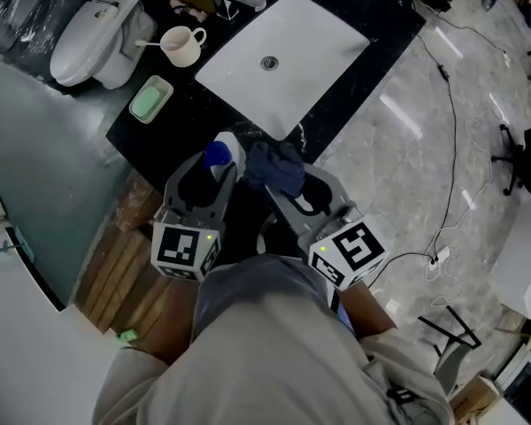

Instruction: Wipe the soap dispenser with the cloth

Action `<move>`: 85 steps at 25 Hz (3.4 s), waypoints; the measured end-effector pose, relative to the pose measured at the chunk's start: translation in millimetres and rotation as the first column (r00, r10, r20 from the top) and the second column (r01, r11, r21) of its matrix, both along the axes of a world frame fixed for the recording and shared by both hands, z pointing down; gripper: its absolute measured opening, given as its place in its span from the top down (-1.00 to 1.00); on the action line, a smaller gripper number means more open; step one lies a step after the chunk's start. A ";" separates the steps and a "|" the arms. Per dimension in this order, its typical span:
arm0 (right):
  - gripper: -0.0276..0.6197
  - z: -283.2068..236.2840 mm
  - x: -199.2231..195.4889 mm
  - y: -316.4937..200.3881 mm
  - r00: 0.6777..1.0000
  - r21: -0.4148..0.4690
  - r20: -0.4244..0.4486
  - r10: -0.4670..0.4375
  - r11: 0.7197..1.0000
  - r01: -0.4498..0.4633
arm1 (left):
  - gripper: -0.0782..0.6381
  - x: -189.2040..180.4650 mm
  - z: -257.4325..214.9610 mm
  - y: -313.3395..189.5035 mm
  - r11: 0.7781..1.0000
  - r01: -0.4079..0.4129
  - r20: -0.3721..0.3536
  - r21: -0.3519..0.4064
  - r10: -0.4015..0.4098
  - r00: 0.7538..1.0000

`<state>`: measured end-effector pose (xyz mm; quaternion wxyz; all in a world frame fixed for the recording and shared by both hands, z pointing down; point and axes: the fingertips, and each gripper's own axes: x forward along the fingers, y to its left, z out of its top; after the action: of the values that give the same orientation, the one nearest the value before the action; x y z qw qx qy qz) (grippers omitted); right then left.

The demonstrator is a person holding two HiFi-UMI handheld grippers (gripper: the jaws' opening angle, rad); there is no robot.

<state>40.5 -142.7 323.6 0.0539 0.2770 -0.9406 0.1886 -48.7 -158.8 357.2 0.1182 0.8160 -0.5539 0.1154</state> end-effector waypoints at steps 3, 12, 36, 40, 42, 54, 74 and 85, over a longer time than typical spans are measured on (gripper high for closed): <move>0.51 0.6 3.3 -6.2 0.999 0.000 -0.018 0.047 0.999 -0.047 | 0.29 3.1 -0.1 -6.9 0.999 -0.042 -0.008 0.004 0.042 0.999; 0.51 -2.8 -0.7 -4.9 0.989 0.014 -0.052 0.136 0.991 -0.135 | 0.29 8.9 -9.8 -18.9 0.983 -0.170 -0.076 0.068 0.175 0.982; 0.51 5.5 -47.9 14.1 0.964 0.071 -0.102 0.246 0.968 -0.240 | 0.52 -41.4 -11.0 -9.1 0.951 -0.275 -0.239 0.137 0.302 0.923; 0.51 9.4 -54.1 3.9 0.966 0.078 -0.132 0.222 0.974 -0.213 | 0.52 -49.7 -11.5 -7.9 0.957 -0.257 -0.262 0.136 0.285 0.922; 0.51 10.7 -62.3 -2.8 0.968 0.093 -0.153 0.201 0.978 -0.188 | 0.52 -53.5 -11.8 -6.9 0.958 -0.248 -0.271 0.141 0.278 0.921; 0.51 32.9 -104.4 -26.7 0.958 0.133 -0.272 0.092 0.989 -0.057 | 0.52 -64.1 -10.6 -5.5 0.953 -0.247 -0.308 0.175 0.291 0.906; 0.51 54.3 -109.5 -32.0 0.952 0.108 -0.301 0.060 0.994 -0.028 | 0.52 -75.6 -7.0 -6.3 0.946 -0.261 -0.327 0.192 0.312 0.892; 0.50 62.1 -109.0 -32.3 0.951 0.092 -0.305 0.049 0.995 -0.022 | 0.52 -79.6 -5.2 -5.4 0.948 -0.254 -0.342 0.190 0.307 0.888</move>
<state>-68.5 -174.9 385.7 0.1839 0.3219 -0.9230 0.1026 -128.3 -164.2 352.0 0.1443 0.9009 -0.4046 -0.0626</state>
